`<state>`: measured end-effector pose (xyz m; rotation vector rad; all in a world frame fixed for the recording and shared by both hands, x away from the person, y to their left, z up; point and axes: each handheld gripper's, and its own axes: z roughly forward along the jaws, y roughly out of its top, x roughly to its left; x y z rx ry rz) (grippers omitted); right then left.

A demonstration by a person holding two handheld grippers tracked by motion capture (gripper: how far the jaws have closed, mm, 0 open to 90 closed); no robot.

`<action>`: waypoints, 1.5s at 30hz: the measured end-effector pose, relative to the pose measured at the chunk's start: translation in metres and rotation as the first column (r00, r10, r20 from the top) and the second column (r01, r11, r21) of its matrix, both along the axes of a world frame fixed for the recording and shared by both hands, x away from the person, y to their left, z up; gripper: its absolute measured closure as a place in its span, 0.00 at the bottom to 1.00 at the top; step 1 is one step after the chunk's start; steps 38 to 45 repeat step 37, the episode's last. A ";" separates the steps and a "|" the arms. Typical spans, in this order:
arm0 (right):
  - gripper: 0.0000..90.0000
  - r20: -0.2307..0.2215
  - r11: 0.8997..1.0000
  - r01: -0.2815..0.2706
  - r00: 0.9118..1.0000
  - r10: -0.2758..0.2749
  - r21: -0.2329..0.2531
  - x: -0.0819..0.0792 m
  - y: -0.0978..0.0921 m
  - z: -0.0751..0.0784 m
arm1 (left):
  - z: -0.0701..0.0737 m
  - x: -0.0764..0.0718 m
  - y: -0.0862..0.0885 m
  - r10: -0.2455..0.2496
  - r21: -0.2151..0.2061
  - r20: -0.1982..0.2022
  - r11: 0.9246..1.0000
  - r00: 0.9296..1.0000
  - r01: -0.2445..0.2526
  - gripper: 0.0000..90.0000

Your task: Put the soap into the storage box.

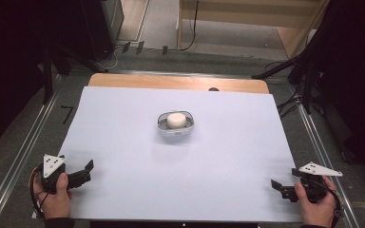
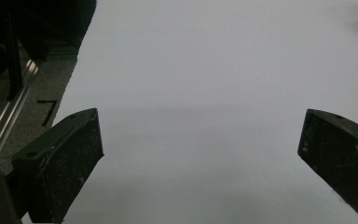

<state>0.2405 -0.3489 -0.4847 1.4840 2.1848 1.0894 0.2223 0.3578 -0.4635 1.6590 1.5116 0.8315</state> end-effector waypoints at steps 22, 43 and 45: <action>0.03 0.075 0.993 0.044 0.996 -0.052 0.108 -0.013 -0.018 -0.008 | 0.000 0.002 -0.002 -0.001 0.019 -0.017 1.000 1.000 0.001 0.00; 0.03 0.066 0.995 0.055 0.996 -0.060 0.080 -0.011 -0.014 -0.009 | 0.000 0.002 -0.001 -0.005 0.014 -0.021 1.000 1.000 0.005 0.00; 0.03 0.066 0.995 0.055 0.996 -0.060 0.080 -0.011 -0.014 -0.009 | 0.000 0.002 -0.001 -0.005 0.014 -0.021 1.000 1.000 0.005 0.00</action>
